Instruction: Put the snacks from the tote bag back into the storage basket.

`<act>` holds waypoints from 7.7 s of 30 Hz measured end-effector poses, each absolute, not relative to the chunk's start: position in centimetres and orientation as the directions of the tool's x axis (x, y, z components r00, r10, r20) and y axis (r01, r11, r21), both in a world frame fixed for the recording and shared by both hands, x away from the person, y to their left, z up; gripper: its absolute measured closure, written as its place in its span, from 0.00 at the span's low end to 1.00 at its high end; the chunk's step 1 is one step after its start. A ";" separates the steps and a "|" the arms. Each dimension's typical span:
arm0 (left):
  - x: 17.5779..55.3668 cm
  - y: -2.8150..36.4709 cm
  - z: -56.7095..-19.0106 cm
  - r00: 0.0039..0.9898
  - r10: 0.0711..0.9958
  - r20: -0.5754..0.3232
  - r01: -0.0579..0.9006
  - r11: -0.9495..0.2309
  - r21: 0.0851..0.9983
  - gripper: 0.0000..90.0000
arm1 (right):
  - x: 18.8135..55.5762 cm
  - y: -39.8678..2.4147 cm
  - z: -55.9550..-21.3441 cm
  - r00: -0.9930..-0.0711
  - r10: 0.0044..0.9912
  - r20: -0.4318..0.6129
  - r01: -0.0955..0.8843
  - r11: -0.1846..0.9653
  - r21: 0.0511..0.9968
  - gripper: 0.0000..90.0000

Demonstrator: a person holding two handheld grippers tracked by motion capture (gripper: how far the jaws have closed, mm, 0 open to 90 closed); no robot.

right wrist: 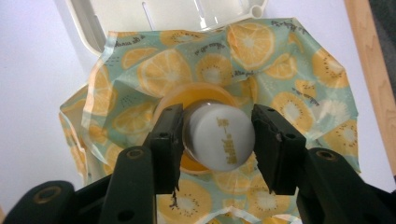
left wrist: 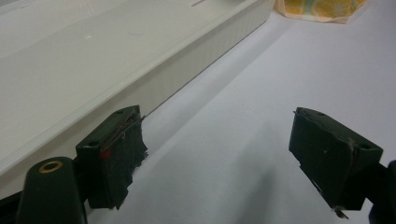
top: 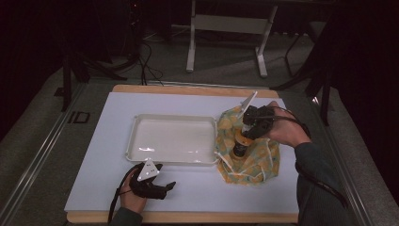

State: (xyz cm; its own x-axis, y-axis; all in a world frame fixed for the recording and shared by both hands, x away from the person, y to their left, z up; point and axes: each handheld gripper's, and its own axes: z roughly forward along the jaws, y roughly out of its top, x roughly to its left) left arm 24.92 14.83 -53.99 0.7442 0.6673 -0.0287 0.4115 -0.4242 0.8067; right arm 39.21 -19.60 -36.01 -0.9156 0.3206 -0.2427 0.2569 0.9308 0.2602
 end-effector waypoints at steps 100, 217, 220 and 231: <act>24.9 14.8 -54.0 0.746 0.665 -0.034 0.412 -0.421 0.808 0.20 | 38.5 -20.4 -30.6 -0.945 0.264 -0.194 0.232 0.957 0.175 0.65; 24.9 14.9 -54.0 0.747 0.664 -0.038 0.412 -0.417 0.810 0.20 | 36.0 -12.3 -26.9 -0.976 0.065 -0.209 0.022 0.978 0.205 0.65; 24.9 14.9 -54.0 0.747 0.664 -0.039 0.412 -0.416 0.810 0.20 | 36.0 -12.1 -27.0 -0.977 0.060 -0.206 0.017 0.979 0.205 0.65; 24.9 14.9 -54.0 0.747 0.663 -0.039 0.412 -0.417 0.810 0.20 | 36.1 -11.2 -27.4 -0.978 0.053 -0.202 0.009 0.977 0.212 0.65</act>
